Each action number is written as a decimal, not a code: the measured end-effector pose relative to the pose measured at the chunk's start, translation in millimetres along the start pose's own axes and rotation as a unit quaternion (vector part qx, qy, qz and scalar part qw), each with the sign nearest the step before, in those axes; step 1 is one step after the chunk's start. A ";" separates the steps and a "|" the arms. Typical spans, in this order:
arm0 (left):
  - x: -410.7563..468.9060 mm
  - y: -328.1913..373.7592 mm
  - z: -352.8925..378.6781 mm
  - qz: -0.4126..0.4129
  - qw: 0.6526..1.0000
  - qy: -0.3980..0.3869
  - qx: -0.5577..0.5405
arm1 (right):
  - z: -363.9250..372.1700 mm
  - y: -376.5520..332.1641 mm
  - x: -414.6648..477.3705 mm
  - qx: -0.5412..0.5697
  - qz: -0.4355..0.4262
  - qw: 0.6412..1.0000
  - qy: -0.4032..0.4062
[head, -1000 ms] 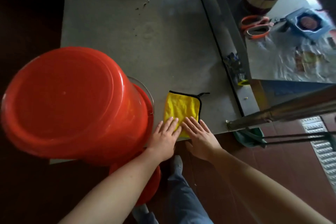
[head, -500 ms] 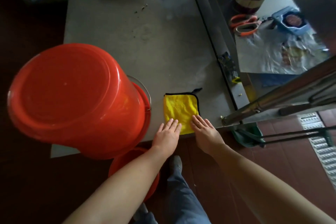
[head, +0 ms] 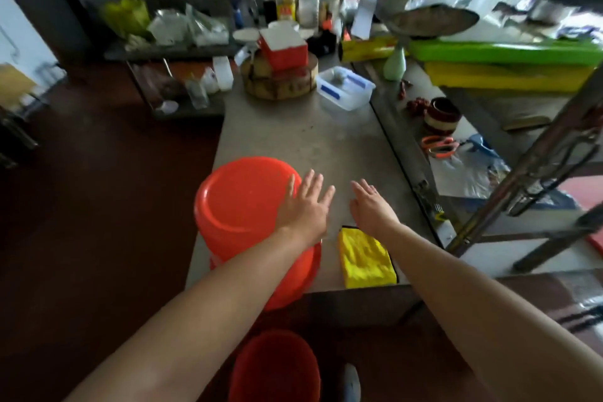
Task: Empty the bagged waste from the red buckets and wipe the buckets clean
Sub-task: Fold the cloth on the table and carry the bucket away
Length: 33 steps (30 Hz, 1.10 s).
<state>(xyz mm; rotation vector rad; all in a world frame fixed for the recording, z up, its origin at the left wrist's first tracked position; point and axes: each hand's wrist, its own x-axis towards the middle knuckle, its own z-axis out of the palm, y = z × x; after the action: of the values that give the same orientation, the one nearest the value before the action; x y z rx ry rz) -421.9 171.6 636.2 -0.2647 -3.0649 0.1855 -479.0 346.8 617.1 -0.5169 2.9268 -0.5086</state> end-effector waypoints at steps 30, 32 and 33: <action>-64.4 -212.8 50.2 -0.419 0.752 -0.054 -0.507 | 25.7 -118.1 74.9 0.426 0.217 0.857 -0.193; -68.4 -217.2 50.1 -0.408 0.749 -0.046 -0.520 | 26.9 -121.9 67.0 0.452 0.221 0.844 -0.188; -71.2 -220.7 48.2 -0.400 0.749 -0.043 -0.527 | 26.4 -125.6 62.3 0.463 0.223 0.838 -0.185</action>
<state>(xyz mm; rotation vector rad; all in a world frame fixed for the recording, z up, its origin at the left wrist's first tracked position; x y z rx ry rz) -392.1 -62.2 612.5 1.0344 -2.6188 -1.5704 -493.4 205.7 632.0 0.1833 1.9694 -1.4106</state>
